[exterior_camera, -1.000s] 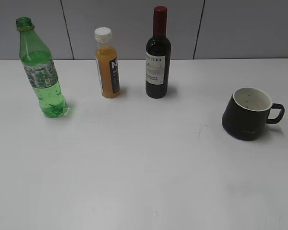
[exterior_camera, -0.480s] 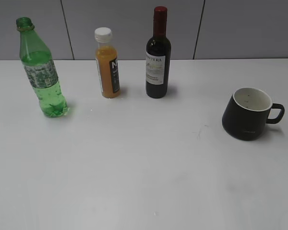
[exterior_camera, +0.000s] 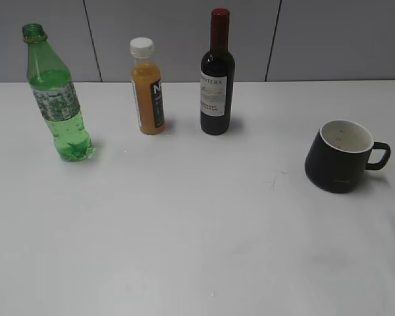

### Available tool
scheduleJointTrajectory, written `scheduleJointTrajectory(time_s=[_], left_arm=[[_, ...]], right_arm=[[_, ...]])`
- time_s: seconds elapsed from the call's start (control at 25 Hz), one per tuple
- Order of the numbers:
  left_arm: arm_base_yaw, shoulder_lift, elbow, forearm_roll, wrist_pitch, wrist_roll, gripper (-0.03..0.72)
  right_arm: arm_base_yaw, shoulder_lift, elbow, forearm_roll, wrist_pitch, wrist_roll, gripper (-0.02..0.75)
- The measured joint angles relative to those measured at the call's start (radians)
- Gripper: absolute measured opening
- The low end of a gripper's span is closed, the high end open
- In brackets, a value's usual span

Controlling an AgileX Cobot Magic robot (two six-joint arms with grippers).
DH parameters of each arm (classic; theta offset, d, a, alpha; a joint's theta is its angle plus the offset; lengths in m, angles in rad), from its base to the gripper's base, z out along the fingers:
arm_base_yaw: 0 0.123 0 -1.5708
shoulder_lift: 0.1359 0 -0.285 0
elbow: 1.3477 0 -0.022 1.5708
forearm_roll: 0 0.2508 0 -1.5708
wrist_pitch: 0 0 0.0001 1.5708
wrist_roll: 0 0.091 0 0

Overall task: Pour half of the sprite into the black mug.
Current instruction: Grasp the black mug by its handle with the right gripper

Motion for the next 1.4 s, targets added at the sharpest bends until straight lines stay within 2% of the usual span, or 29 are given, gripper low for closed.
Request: scheduleJointTrajectory(time_s=[0.2, 0.56, 0.8, 1.4], left_arm=[[0.000, 0.000, 0.000, 0.000, 0.000, 0.000, 0.232], [0.000, 0.000, 0.000, 0.000, 0.000, 0.000, 0.232], [0.000, 0.000, 0.000, 0.000, 0.000, 0.000, 0.232], [0.000, 0.000, 0.000, 0.000, 0.000, 0.000, 0.232]], right_arm=[[0.000, 0.052, 0.000, 0.078, -0.037, -0.024, 0.593], [0.000, 0.274, -0.010, 0.109, -0.173, -0.027, 0.592], [0.000, 0.447, -0.031, 0.110, -0.178, -0.026, 0.592], [0.000, 0.582, -0.163, 0.148, -0.185, -0.025, 0.592]])
